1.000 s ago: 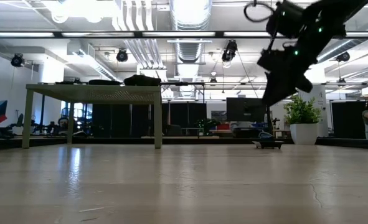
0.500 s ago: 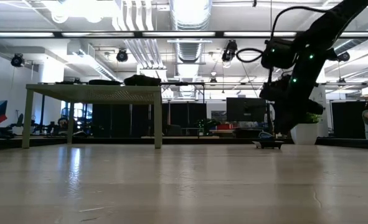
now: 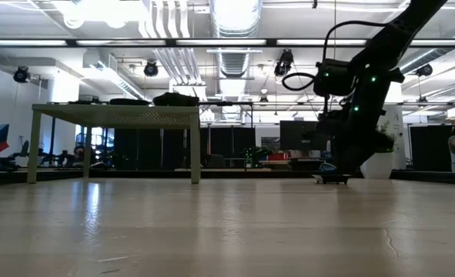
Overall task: Pick & Place Mini shaped plates
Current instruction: Stack the black square shaped plate on top of the square shaped plate on the shelf
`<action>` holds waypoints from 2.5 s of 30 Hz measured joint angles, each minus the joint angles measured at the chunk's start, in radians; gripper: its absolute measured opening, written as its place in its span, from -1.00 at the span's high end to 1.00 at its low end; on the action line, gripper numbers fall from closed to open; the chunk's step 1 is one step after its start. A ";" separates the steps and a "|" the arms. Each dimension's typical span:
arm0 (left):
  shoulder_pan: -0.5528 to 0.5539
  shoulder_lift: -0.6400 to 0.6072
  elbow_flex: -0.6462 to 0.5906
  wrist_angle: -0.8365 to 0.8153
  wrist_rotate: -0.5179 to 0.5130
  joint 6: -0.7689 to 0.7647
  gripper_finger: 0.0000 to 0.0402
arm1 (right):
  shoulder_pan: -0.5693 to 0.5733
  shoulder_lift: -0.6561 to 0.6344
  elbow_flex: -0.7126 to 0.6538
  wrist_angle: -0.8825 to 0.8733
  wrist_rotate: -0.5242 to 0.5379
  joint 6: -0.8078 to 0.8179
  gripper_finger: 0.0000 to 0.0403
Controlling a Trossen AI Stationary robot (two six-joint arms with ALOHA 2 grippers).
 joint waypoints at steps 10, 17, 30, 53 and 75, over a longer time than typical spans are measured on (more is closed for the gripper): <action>0.000 0.000 0.000 0.000 0.000 0.000 0.71 | 0.000 0.004 0.008 0.004 0.002 -0.005 0.63; 0.000 0.000 0.000 0.000 0.000 0.000 0.71 | 0.001 0.005 0.008 0.004 -0.017 -0.004 0.83; 0.000 0.000 0.000 0.000 0.001 -0.004 0.71 | 0.001 0.004 0.008 0.004 -0.019 -0.008 0.96; 0.000 -0.001 0.000 0.000 0.001 -0.004 0.71 | 0.003 0.004 0.006 0.033 -0.016 -0.053 0.88; 0.000 -0.001 0.000 -0.001 0.001 -0.004 0.71 | 0.003 0.004 0.006 0.046 -0.025 -0.049 0.44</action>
